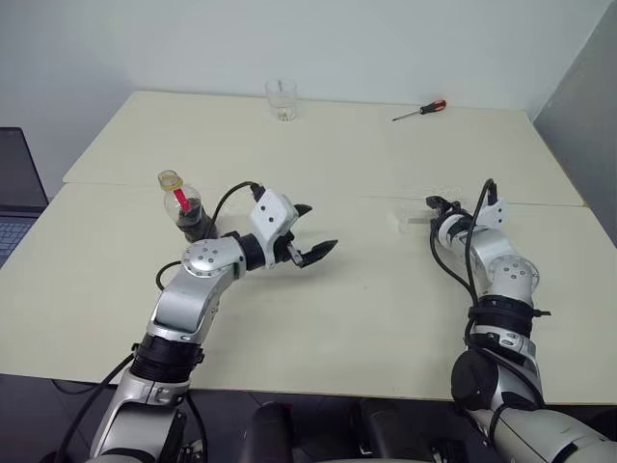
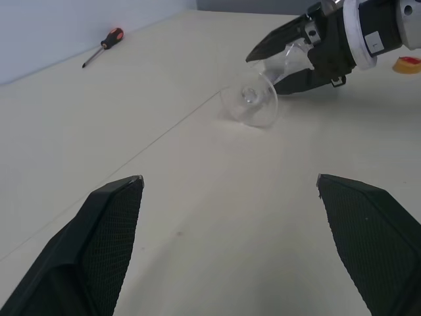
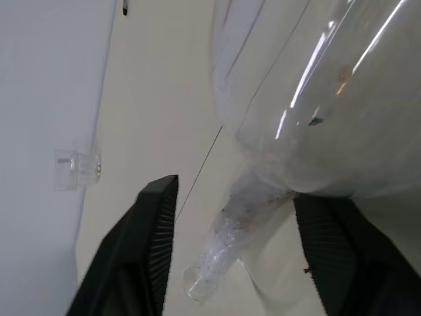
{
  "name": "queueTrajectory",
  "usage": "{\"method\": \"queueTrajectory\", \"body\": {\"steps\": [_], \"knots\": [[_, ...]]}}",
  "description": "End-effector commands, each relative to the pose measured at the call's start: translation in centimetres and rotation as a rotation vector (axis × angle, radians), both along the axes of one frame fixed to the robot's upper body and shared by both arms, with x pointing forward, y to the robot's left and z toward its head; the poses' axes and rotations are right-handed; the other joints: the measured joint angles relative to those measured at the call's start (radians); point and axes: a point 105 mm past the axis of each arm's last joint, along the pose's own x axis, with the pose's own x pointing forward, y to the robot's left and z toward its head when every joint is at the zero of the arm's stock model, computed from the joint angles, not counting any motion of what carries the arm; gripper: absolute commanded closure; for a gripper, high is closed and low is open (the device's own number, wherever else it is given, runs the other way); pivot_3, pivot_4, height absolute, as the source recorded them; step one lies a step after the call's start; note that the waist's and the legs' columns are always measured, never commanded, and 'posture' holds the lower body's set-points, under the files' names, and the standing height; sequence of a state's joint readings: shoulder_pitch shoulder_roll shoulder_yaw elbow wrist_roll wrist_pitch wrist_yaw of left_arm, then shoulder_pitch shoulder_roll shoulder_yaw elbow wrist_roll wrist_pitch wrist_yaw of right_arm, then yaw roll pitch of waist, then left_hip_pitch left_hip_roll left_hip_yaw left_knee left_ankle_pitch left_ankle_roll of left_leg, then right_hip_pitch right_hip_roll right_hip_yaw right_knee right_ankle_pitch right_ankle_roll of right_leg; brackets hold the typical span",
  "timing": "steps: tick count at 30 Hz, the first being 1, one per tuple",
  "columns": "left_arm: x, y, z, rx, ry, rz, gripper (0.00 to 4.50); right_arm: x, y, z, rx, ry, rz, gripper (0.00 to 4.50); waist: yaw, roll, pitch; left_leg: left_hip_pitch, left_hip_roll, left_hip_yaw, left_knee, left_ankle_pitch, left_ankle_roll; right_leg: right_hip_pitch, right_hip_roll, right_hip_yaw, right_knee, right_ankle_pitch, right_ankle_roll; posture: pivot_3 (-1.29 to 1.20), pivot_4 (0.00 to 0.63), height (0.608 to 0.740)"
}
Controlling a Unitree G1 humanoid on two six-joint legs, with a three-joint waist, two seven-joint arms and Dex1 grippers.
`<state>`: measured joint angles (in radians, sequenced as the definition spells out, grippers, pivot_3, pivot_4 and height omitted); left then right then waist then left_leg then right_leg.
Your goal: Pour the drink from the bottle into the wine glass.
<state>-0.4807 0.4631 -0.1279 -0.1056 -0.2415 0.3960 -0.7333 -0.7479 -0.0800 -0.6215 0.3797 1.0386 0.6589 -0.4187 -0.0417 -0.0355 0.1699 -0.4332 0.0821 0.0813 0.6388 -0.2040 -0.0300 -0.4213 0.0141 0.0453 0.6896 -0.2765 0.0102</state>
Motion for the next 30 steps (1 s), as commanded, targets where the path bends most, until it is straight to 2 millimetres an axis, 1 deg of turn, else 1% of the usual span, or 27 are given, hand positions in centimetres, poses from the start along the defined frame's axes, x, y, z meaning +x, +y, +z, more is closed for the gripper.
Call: {"method": "queueTrajectory", "body": {"steps": [1,3,5,6,8,9,11,12,15,16,20,24,27,30], "knots": [[-0.3,0.2,1.3,-0.004,-0.047,0.0,0.0,0.4,0.1,3.3,-0.12,-0.107,0.021,3.08,0.0,0.0,0.0,0.0,0.0,0.0,0.0,0.0,0.0,0.0,0.0,0.0,0.0,0.0,0.0,0.0,0.15,0.74],[-0.3,0.5,1.1,0.006,-0.037,0.006,0.0,0.5,1.0,5.0,-0.246,-0.168,0.072,3.79,-0.001,0.001,0.001,0.0,0.0,0.0,0.0,0.0,0.0,0.0,0.0,0.0,0.0,0.0,0.0,0.0,0.15,0.74],[-0.3,0.7,1.1,0.013,-0.031,0.006,0.0,0.5,1.9,6.4,-0.354,-0.226,0.114,4.27,-0.002,0.003,0.002,0.0,0.0,0.001,-0.001,0.0,0.0,-0.001,0.0,0.0,0.0,0.0,0.0,0.0,0.15,0.74],[-0.4,1.0,1.1,0.012,-0.022,0.006,0.0,0.4,2.9,7.6,-0.441,-0.284,0.153,4.35,-0.002,0.003,0.002,0.0,0.0,0.0,-0.001,0.0,0.0,-0.001,0.0,0.0,0.0,0.0,0.0,0.0,0.15,0.74],[-0.6,1.8,1.0,0.02,-0.006,0.019,0.0,0.1,5.5,9.7,-0.638,-0.407,0.237,4.35,-0.006,0.003,0.002,0.0,0.0,0.0,-0.002,0.0,0.0,-0.001,0.0,0.0,-0.001,0.0,0.0,0.0,0.15,0.74],[-0.7,2.2,0.9,0.027,0.001,0.026,0.0,-0.1,6.8,10.4,-0.719,-0.462,0.271,4.35,-0.009,0.003,0.002,0.0,0.0,0.0,-0.004,0.0,0.0,-0.002,0.0,0.0,-0.001,0.0,0.0,0.0,0.15,0.74],[-1.0,2.8,0.7,0.045,0.013,0.037,0.0,-0.4,8.6,11.2,-0.823,-0.555,0.306,4.35,-0.014,0.003,0.002,0.001,0.0,0.0,-0.005,0.0,0.0,-0.002,0.0,0.0,-0.001,0.0,0.0,0.0,0.15,0.74],[-1.4,3.1,0.6,0.061,0.024,0.032,0.0,-0.5,9.4,11.3,-0.867,-0.594,0.32,4.35,-0.015,0.003,0.002,0.001,0.0,0.0,-0.006,0.0,0.0,-0.003,0.0,0.0,-0.001,0.0,0.0,0.0,0.15,0.74],[-2.7,3.7,0.5,0.076,0.062,0.026,0.0,-0.9,11.4,10.9,-0.983,-0.692,0.35,4.35,-0.013,0.003,0.002,0.0,0.001,0.0,-0.009,0.0,0.0,-0.003,0.0,0.0,-0.002,0.0,-0.001,0.0,0.15,0.74],[-3.0,4.1,0.3,0.076,0.078,0.037,0.0,-1.1,12.1,10.4,-0.994,-0.715,0.371,4.35,-0.013,0.003,0.002,0.0,0.001,0.0,-0.009,0.0,0.0,-0.003,0.0,0.0,-0.002,-0.001,-0.001,0.0,0.15,0.74],[-4.2,5.9,-0.8,0.099,0.13,0.094,0.0,-1.7,14.6,7.7,-1.02,-0.785,0.428,4.35,-0.011,0.002,0.001,0.0,0.001,0.0,-0.009,0.0,-0.001,-0.002,-0.001,0.0,-0.005,-0.001,-0.001,0.0,0.15,0.74],[-4.7,6.4,-0.9,0.085,0.143,0.12,0.0,-2.5,17.5,4.6,-1.087,-0.821,0.537,4.35,-0.008,0.002,0.001,0.0,0.0,0.0,-0.009,0.0,-0.001,-0.001,-0.002,-0.001,-0.006,0.0,-0.001,0.0,0.15,0.74],[-5.2,6.4,-1.0,0.096,0.154,0.117,0.0,-2.7,18.7,2.9,-1.104,-0.802,0.579,4.35,-0.008,0.002,0.001,0.0,0.0,0.0,-0.008,0.0,-0.001,-0.001,-0.002,-0.001,-0.006,0.0,-0.001,0.0,0.15,0.74],[-5.4,6.7,-0.4,0.085,0.152,0.126,0.0,-2.8,19.3,1.3,-1.115,-0.765,0.612,4.35,-0.008,0.001,0.001,0.0,0.0,0.0,-0.008,0.001,-0.001,-0.001,-0.002,-0.001,-0.005,0.0,-0.001,0.0,0.15,0.74]]}}
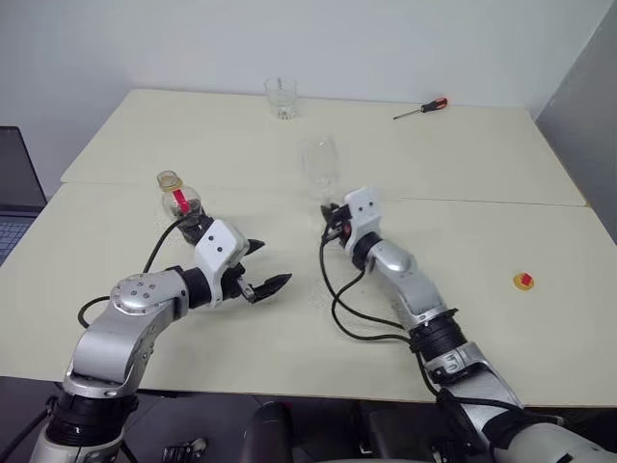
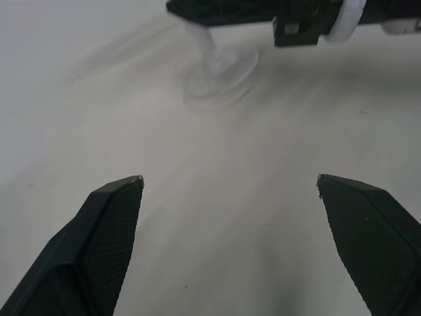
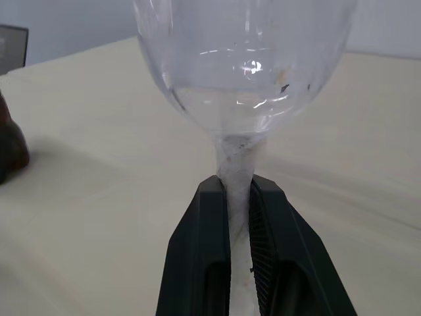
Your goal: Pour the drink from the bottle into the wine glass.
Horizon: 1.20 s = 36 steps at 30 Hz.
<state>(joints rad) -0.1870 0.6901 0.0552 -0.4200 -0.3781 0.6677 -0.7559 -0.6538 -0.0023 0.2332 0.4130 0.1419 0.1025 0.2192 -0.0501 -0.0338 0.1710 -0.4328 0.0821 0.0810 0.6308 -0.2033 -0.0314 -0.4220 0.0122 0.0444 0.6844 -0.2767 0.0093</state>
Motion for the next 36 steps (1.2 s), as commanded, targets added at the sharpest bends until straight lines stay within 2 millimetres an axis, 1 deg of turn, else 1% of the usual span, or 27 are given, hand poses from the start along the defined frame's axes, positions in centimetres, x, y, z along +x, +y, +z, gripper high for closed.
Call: {"method": "queueTrajectory", "body": {"steps": [1,3,6,9,11,13,16,18,22,25,28,30,32,34,35,36], "knots": [[-0.4,0.4,1.8,-0.008,-0.049,0.003,0.0,-0.2,0.5,-0.1,-0.02,-0.024,0.015,4.35,0.0,-0.001,0.0,0.0,0.0,0.0,0.0,0.0,0.0,0.0,0.0,0.0,0.0,0.0,0.0,0.0,0.15,0.74],[-0.3,0.6,1.8,-0.008,-0.048,0.008,0.0,-0.2,0.0,-1.2,-0.047,0.009,0.021,4.35,0.0,-0.001,-0.001,0.001,0.0,0.0,0.0,0.0,0.0,0.0,0.0,0.0,0.001,0.0,0.0,0.0,0.15,0.74],[-0.1,0.8,1.7,-0.004,-0.047,0.013,0.0,-0.3,-0.8,-1.9,-0.068,0.03,0.024,4.35,0.0,-0.003,-0.002,0.002,0.0,0.0,0.0,0.0,-0.001,0.001,0.0,0.0,0.003,0.0,0.0,0.0,0.15,0.74],[0.0,0.4,1.8,-0.009,-0.05,0.002,0.0,-0.3,-1.9,-2.6,-0.096,0.048,0.019,4.35,0.001,-0.003,-0.002,0.004,0.0,0.0,0.0,0.001,-0.001,0.002,0.0,0.0,0.005,0.0,0.0,0.0,0.15,0.74],[0.2,0.1,1.8,-0.013,-0.053,-0.005,0.0,-0.6,-2.7,-3.5,-0.122,0.078,0.033,4.35,0.003,-0.004,-0.003,0.005,0.0,0.0,0.0,0.001,-0.002,0.003,0.0,0.0,0.005,0.0,0.0,0.0,0.15,0.74],[0.3,0.0,1.9,-0.015,-0.055,-0.01,0.0,-1.1,-3.1,-4.4,-0.152,0.107,0.059,4.35,0.004,-0.005,-0.003,0.006,0.0,0.0,0.0,0.001,-0.002,0.004,0.0,0.0,0.006,0.0,0.0,0.0,0.15,0.74],[0.5,0.0,1.9,-0.011,-0.055,-0.019,0.0,-1.4,-3.4,-5.0,-0.173,0.124,0.078,4.36,0.002,-0.005,-0.003,0.015,0.0,0.0,0.0,0.002,-0.002,0.01,0.0,0.0,0.005,-0.001,0.001,0.0,0.15,0.74],[0.6,-0.1,1.9,-0.008,-0.057,-0.023,0.0,-1.5,-3.4,-5.1,-0.188,0.123,0.085,4.36,0.003,-0.005,-0.004,0.019,0.0,0.0,0.0,0.002,-0.002,0.015,0.0,0.0,0.005,-0.003,0.003,0.0,0.15,0.74],[0.9,-0.3,2.1,-0.008,-0.064,-0.033,0.0,-1.3,-3.3,-4.9,-0.185,0.126,0.087,4.36,0.004,-0.006,-0.004,0.019,0.0,-0.001,0.0,0.002,-0.002,0.015,0.0,0.0,0.004,-0.004,0.002,0.0,0.15,0.74],[1.3,-0.4,2.2,-0.001,-0.075,-0.039,0.0,-1.4,-2.7,-4.8,-0.186,0.135,0.136,4.36,0.003,-0.006,-0.004,0.019,0.0,0.0,0.0,0.002,-0.002,0.015,0.0,0.0,0.004,-0.004,0.002,0.0,0.15,0.74],[1.4,-0.4,2.1,-0.005,-0.075,-0.04,0.0,-1.3,-2.9,-4.4,-0.17,0.133,0.136,4.36,0.002,-0.006,-0.004,0.019,0.0,0.0,-0.001,0.002,-0.002,0.015,0.0,0.0,0.004,-0.004,0.002,0.0,0.15,0.74],[1.4,-0.3,1.9,-0.005,-0.068,-0.04,0.0,-1.1,-3.4,-3.8,-0.165,0.11,0.127,3.63,0.002,-0.006,-0.004,0.019,0.0,0.0,-0.001,0.002,-0.002,0.015,0.0,0.001,0.004,-0.004,0.001,0.0,0.15,0.74],[1.4,-0.1,1.6,-0.01,-0.059,-0.033,0.0,-1.0,-3.8,-3.3,-0.162,0.098,0.124,3.07,0.002,-0.006,-0.004,0.018,0.0,-0.001,-0.001,0.001,-0.002,0.015,0.0,0.0,0.004,-0.004,0.001,0.0,0.15,0.74],[1.5,0.2,1.3,-0.018,-0.048,-0.02,0.0,-0.9,-4.1,-2.7,-0.155,0.079,0.117,2.36,0.003,-0.005,-0.003,0.015,0.0,0.0,-0.001,0.002,-0.002,0.013,0.0,0.001,0.004,-0.002,-0.001,0.0,0.15,0.74],[1.5,0.4,0.9,-0.026,-0.038,-0.011,0.0,-1.1,-4.2,-2.2,-0.15,0.061,0.125,2.05,0.003,-0.005,-0.003,0.015,0.0,0.0,-0.001,0.002,-0.002,0.011,0.0,0.001,0.004,-0.002,-0.002,0.0,0.15,0.74],[1.4,0.7,0.6,-0.035,-0.027,0.001,0.0,-1.4,-4.4,-1.7,-0.149,0.044,0.136,1.65,0.002,-0.005,-0.003,0.015,0.0,0.0,-0.001,0.001,-0.002,0.011,0.0,0.001,0.004,-0.002,-0.002,0.0,0.15,0.74]]}}
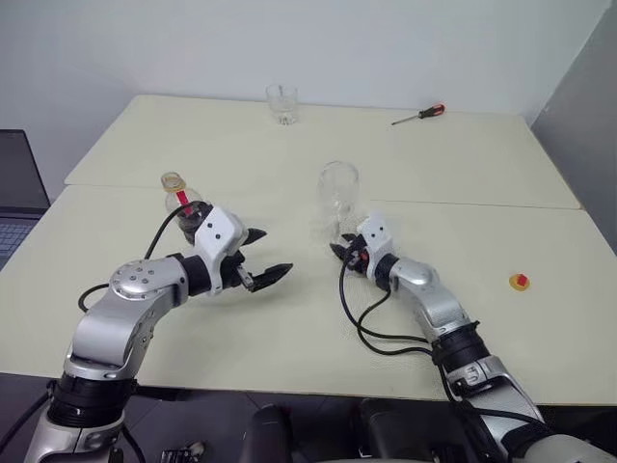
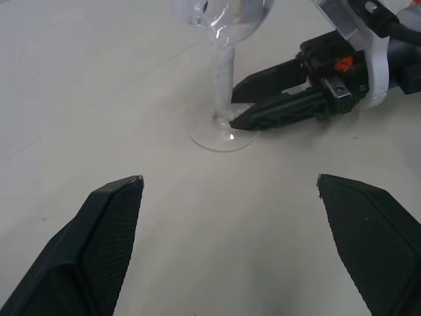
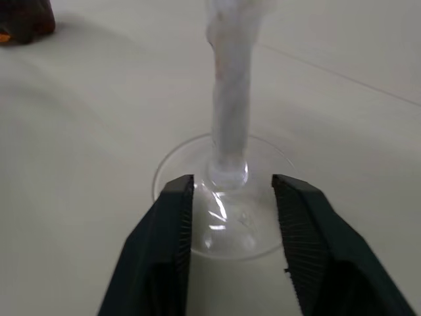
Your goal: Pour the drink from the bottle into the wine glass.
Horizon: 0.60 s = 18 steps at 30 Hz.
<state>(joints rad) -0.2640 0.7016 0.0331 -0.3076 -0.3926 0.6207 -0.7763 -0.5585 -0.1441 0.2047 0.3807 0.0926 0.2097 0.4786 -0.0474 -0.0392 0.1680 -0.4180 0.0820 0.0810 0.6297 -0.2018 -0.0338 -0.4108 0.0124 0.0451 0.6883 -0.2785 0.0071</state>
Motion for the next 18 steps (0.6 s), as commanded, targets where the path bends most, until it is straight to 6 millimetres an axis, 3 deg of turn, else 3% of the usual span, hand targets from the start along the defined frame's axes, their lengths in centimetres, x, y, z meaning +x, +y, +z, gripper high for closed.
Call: {"method": "queueTrajectory", "body": {"steps": [1,5,10,13,16,18], "knots": [[-0.1,0.6,-0.1,-0.032,-0.013,0.023,0.0,-0.5,-0.6,3.6,0.033,-0.119,0.037,1.3,-0.001,0.0,0.0,0.0,0.0,0.0,0.0,0.0,0.0,0.0,0.0,0.0,0.0,0.0,0.0,0.0,0.15,0.74],[-0.5,2.3,-0.9,-0.099,-0.018,0.119,0.0,-2.6,-2.8,6.1,-0.005,-0.166,0.097,0.02,0.0,0.0,0.0,0.0,0.0,0.0,-0.001,0.0,-0.001,0.0,0.0,0.0,-0.001,-0.001,0.002,0.0,0.15,0.74],[-3.2,4.0,-3.1,-0.118,0.009,0.217,0.0,-8.0,-7.2,8.4,-0.109,-0.019,0.298,0.02,0.005,0.001,0.001,-0.001,0.002,0.0,-0.003,-0.001,-0.001,-0.001,-0.006,0.0,-0.004,-0.001,0.002,0.0,0.15,0.74],[-2.8,6.8,-3.4,-0.126,-0.128,0.444,0.0,-8.4,-9.7,14.6,-0.049,-0.056,0.326,0.02,0.006,0.0,0.003,0.0,0.0,0.0,-0.003,-0.001,-0.001,0.002,-0.007,0.0,-0.007,-0.002,0.002,0.0,0.15,0.74],[-2.8,8.8,-3.5,-0.145,-0.239,0.641,0.0,-9.4,-9.4,19.4,-0.056,-0.133,0.416,0.02,0.004,0.001,0.004,0.001,-0.001,0.0,-0.002,-0.001,0.0,0.001,-0.007,0.0,-0.007,0.001,0.005,0.0,0.15,0.74],[-2.8,9.5,-3.8,-0.138,-0.283,0.719,0.0,-9.9,-8.6,21.2,-0.056,-0.164,0.468,0.02,0.006,-0.002,0.002,0.002,-0.001,-0.001,-0.002,-0.001,0.0,0.003,-0.006,0.0,-0.008,0.001,0.003,0.0,0.15,0.74]]}}
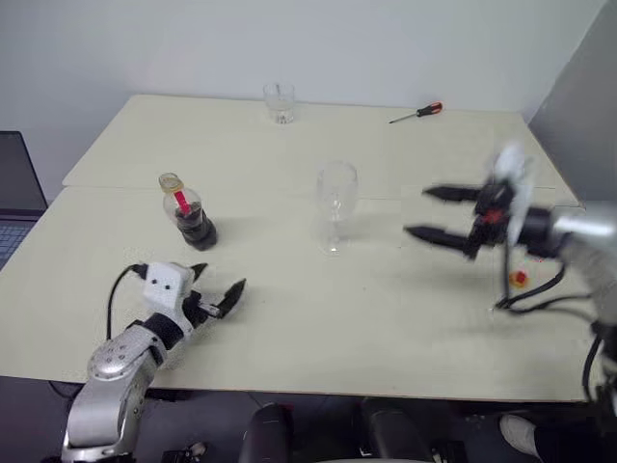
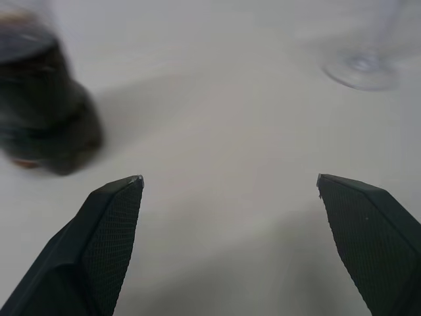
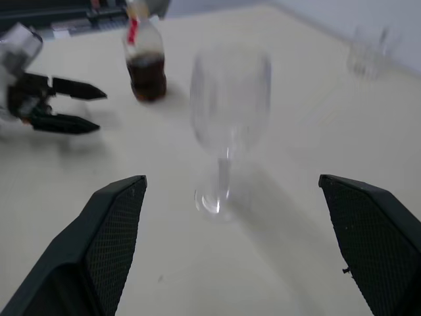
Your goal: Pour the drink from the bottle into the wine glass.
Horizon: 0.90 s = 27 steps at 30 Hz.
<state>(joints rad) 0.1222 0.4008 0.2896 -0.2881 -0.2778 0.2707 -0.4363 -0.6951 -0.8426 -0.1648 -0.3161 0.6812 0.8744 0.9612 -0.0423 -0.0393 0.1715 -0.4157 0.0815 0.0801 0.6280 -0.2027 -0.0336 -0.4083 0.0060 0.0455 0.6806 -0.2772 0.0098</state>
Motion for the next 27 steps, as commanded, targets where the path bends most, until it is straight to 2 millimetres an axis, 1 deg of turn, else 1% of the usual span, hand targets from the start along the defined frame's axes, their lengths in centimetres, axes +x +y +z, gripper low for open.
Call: {"method": "queueTrajectory", "body": {"steps": [1,3,6,8,11,13,16,21,24,27], "knots": [[0.0,1.6,0.7,0.036,-0.094,0.146,0.0,-1.5,1.8,2.4,0.011,-0.034,0.127,0.02,0.002,-0.004,-0.002,0.0,0.0,0.0,0.0,0.0,0.0,0.0,0.0,-0.001,0.0,-0.001,-0.003,0.0,0.15,0.74],[0.2,2.1,0.6,0.038,-0.112,0.196,0.0,-1.9,3.1,2.9,0.002,-0.044,0.178,0.02,0.006,-0.004,-0.003,0.0,0.001,-0.001,0.0,0.0,0.0,0.001,0.001,-0.001,0.0,-0.003,-0.005,0.0,0.15,0.74],[0.6,3.8,0.6,0.087,-0.131,0.288,0.0,-1.6,5.2,2.5,-0.049,-0.071,0.208,0.02,0.007,-0.004,-0.002,-0.001,0.001,0.0,0.0,0.0,0.0,-0.001,0.001,0.0,0.0,-0.001,-0.002,0.0,0.15,0.74],[1.1,3.9,0.7,0.083,-0.136,0.278,0.0,-1.7,6.3,1.9,-0.074,-0.066,0.239,0.02,0.009,-0.004,-0.002,-0.003,0.001,0.0,0.0,0.0,0.0,-0.002,0.001,0.0,0.0,0.0,-0.002,0.0,0.15,0.74],[2.9,3.7,2.5,0.071,-0.189,0.267,0.0,-1.6,7.8,1.0,-0.112,-0.057,0.27,0.02,0.012,-0.004,-0.002,-0.006,0.001,0.001,0.0,0.0,0.0,-0.003,0.001,-0.001,0.0,0.0,-0.004,0.0,0.15,0.74],[3.7,3.6,3.5,0.06,-0.214,0.258,0.0,-1.7,8.3,0.9,-0.118,-0.056,0.28,0.02,0.017,-0.004,-0.002,-0.011,0.001,0.0,0.001,0.0,0.0,-0.006,0.001,-0.003,0.0,0.0,-0.004,0.0,0.15,0.74],[4.2,3.4,4.1,0.085,-0.221,0.227,0.0,-1.8,8.6,0.8,-0.13,-0.057,0.293,0.02,0.016,-0.004,-0.002,-0.016,0.0,0.0,0.002,0.0,0.0,-0.012,0.001,-0.004,0.001,0.001,-0.003,0.0,0.15,0.74],[4.8,3.1,4.2,0.067,-0.201,0.186,0.0,-2.4,9.1,0.6,-0.139,-0.06,0.317,0.02,0.013,-0.004,-0.002,-0.016,0.0,0.001,0.002,0.0,0.0,-0.013,0.001,-0.004,0.001,0.001,-0.002,0.0,0.15,0.74],[5.6,2.5,3.8,0.06,-0.176,0.149,0.0,-2.6,9.3,0.7,-0.131,-0.06,0.326,0.02,0.013,-0.004,-0.002,-0.016,0.001,0.0,0.002,0.0,0.0,-0.012,0.001,-0.004,0.001,0.001,-0.002,0.0,0.15,0.74],[6.5,2.5,3.4,0.057,-0.164,0.128,0.0,-2.6,9.4,0.7,-0.119,-0.053,0.328,0.02,0.013,-0.004,-0.002,-0.016,0.001,0.0,0.002,0.0,0.0,-0.012,0.003,-0.005,0.002,0.001,-0.002,0.0,0.15,0.74]]}}
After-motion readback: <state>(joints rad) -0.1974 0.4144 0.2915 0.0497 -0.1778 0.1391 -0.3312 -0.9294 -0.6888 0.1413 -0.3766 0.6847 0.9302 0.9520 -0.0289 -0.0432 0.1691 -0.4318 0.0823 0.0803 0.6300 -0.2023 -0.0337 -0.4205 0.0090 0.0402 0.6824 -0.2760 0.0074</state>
